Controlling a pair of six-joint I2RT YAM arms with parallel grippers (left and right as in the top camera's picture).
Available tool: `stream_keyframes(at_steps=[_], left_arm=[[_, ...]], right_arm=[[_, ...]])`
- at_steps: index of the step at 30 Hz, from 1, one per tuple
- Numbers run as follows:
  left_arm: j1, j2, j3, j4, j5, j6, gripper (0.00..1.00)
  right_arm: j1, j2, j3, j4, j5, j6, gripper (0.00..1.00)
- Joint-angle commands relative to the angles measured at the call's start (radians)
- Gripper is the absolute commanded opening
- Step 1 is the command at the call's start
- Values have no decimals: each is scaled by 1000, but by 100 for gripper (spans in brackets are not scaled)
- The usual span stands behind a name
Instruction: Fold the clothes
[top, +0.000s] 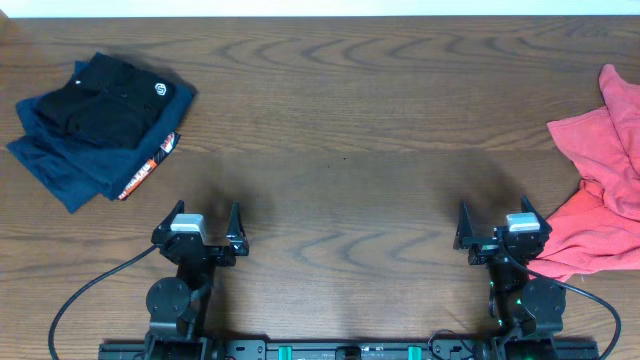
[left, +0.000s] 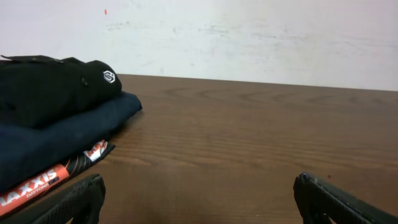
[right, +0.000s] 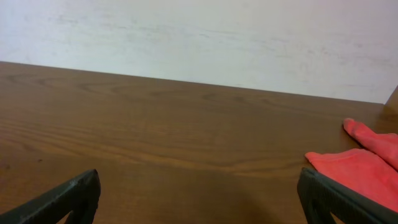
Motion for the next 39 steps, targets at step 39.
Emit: stream_keyframes(at_steps=[39], left_arm=[[-2,505,462,-496,0,-89,98]], right_arm=[[-16,621,539,-623,199,305,99]])
